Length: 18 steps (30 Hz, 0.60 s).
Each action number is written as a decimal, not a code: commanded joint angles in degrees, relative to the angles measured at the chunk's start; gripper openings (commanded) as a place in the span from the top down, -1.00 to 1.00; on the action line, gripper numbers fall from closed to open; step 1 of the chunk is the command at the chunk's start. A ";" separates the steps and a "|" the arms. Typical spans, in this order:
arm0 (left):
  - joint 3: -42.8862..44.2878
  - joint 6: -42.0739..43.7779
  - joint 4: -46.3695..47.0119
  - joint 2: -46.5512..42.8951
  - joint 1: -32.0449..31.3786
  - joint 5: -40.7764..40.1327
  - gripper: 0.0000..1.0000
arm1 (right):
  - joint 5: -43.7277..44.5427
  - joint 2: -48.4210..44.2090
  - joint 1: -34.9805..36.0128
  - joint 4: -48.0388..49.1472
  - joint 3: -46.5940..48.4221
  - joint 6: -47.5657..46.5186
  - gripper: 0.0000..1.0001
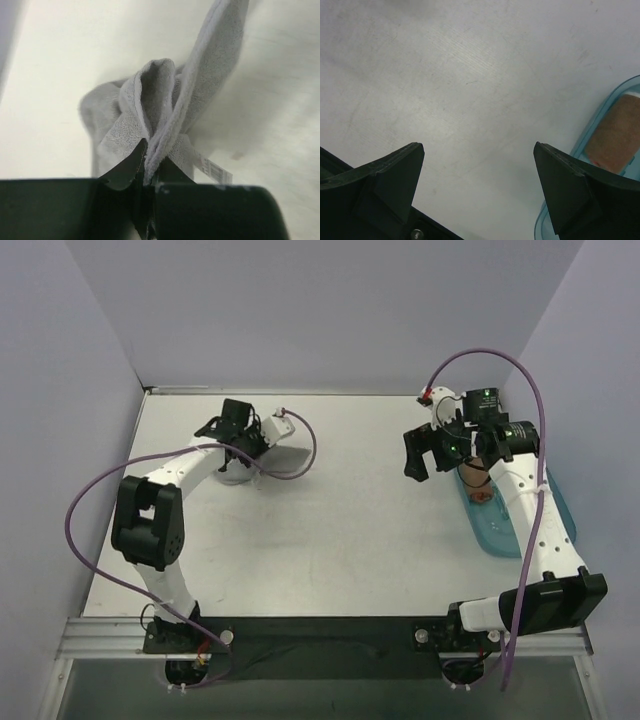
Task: Roll the towels
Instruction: Move the towel to the center of the board, then flatten the towel
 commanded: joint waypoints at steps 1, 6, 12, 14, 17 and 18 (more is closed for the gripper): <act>-6.33 -8.14 -9.52 -6.46 -4.05 4.54 0.86 | -5.23 -0.89 -0.19 -2.54 -2.71 1.80 -0.96; -11.09 -18.51 -12.16 -11.31 -8.29 12.00 -0.94 | -9.54 0.51 0.07 -2.63 -7.90 1.90 -0.82; -10.22 -22.30 -14.54 -17.55 -0.92 19.90 -0.95 | -8.49 3.14 2.88 -1.57 -12.21 1.10 -0.49; -8.56 -22.31 -14.63 -17.64 4.88 20.97 -0.94 | -6.83 5.42 5.25 -0.35 -12.30 1.89 -0.39; -5.22 -20.38 -16.64 -14.49 10.60 20.28 -0.90 | -5.07 9.72 8.59 1.85 -10.99 3.91 -0.29; -4.42 -19.94 -16.73 -13.43 11.83 19.84 -0.89 | -4.71 11.05 9.56 2.38 -10.29 4.87 -0.27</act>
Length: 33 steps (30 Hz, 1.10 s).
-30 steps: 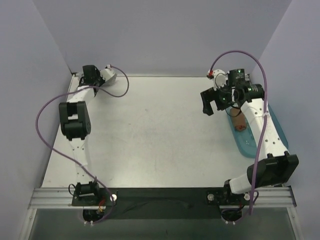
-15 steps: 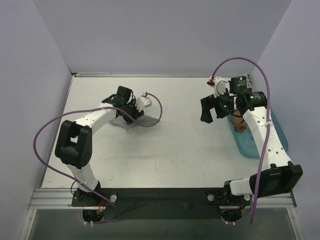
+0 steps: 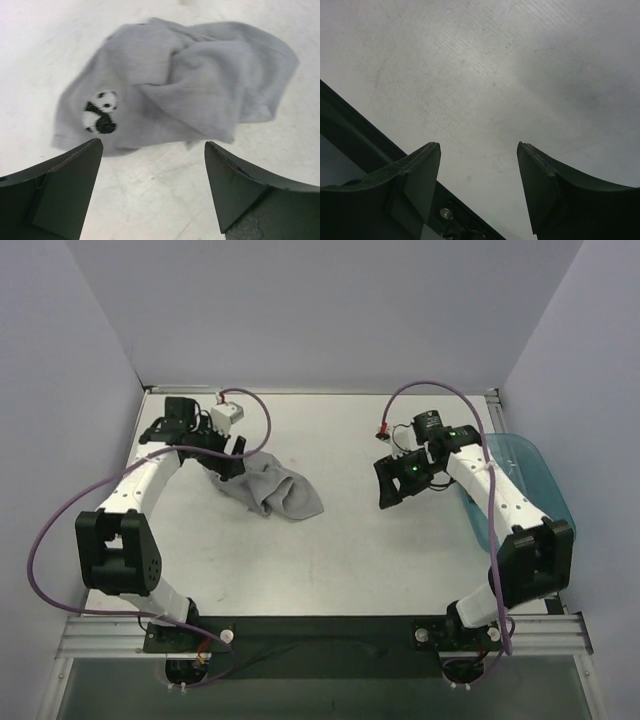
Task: Roll the towels
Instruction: Flatten the towel
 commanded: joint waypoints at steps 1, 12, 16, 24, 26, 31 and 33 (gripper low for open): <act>4.76 0.55 -1.92 4.10 4.99 1.85 -0.87 | 1.83 4.91 3.38 2.12 3.09 3.00 -0.25; 11.54 4.15 -1.83 16.33 10.72 -3.17 -0.70 | 4.11 27.06 13.31 6.60 16.98 9.07 -0.17; 10.75 6.26 -1.65 18.17 10.98 -3.08 -0.66 | 5.08 32.86 15.68 7.31 21.56 10.30 -0.16; 10.57 5.91 -1.30 21.43 10.90 -3.43 -0.63 | 5.43 40.87 18.15 7.75 27.01 11.97 -0.15; 10.92 5.65 -1.13 22.48 11.07 -4.31 -0.59 | 4.91 42.36 18.50 7.66 28.24 12.50 -0.12; 12.50 4.42 -1.12 24.42 10.98 -6.15 -0.19 | 5.52 44.56 19.21 8.19 29.12 13.55 0.05; 12.42 4.24 -1.04 23.99 11.33 -5.81 0.10 | 6.22 45.62 19.12 8.28 29.38 13.82 0.34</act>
